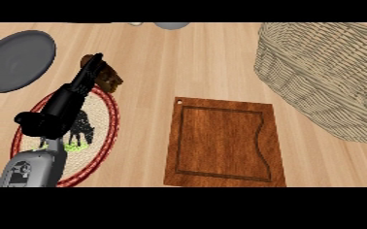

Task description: Pick the cupcake from the cutting board and place it in the basket

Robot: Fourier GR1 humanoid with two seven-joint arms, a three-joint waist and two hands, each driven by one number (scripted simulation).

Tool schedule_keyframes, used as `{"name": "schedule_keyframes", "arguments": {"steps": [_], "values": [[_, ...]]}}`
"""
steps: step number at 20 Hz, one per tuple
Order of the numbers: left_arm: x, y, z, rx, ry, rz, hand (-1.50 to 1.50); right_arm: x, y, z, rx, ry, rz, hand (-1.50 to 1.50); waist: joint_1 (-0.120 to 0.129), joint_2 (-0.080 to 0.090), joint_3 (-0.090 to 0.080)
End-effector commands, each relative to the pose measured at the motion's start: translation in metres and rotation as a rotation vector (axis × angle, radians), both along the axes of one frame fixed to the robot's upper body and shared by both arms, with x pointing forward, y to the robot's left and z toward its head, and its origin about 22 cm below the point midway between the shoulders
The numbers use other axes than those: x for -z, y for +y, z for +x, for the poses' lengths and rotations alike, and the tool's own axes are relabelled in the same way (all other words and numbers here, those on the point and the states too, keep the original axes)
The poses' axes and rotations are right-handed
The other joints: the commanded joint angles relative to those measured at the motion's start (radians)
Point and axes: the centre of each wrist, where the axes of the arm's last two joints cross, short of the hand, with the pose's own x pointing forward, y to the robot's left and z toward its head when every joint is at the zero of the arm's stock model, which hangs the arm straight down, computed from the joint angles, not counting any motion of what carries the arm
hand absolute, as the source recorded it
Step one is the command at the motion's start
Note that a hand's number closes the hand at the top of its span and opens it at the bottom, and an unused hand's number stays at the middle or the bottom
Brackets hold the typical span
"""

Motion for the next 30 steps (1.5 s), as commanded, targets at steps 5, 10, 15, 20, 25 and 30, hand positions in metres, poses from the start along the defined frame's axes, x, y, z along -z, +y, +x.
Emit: {"name": "schedule_keyframes", "arguments": {"steps": [5, 10, 15, 20, 25, 30], "values": [[0.009, -0.023, -0.006, 0.027, -0.004, -0.004, 0.0, 0.025, 0.001, 0.047, 0.026, 0.03, -0.048, 1.5, 0.028, 0.005, 0.001], [0.006, -0.017, -0.001, 0.009, 0.009, -0.01, 0.0, 0.075, -0.01, 0.077, 0.037, -0.009, -0.013, 1.5, 0.01, 0.003, 0.002], [0.007, -0.001, -0.012, -0.011, -0.002, -0.004, 0.0, 0.093, 0.001, 0.103, 0.037, -0.08, -0.02, 1.5, -0.008, -0.003, 0.001], [-0.005, -0.012, -0.012, -0.009, -0.003, -0.002, 0.0, 0.112, 0.006, 0.126, 0.126, -0.002, 0.158, 1.5, -0.002, -0.004, 0.002], [0.01, -0.011, -0.006, -0.006, 0.009, -0.009, 0.0, 0.092, 0.012, 0.15, 0.109, -0.062, 0.111, -1.5, -0.007, 0.0, 0.001], [-0.008, 0.008, -0.012, -0.014, 0.0, 0.002, 0.0, 0.084, 0.008, 0.152, 0.054, -0.082, 0.132, -1.5, -0.01, -0.004, 0.001]]}}
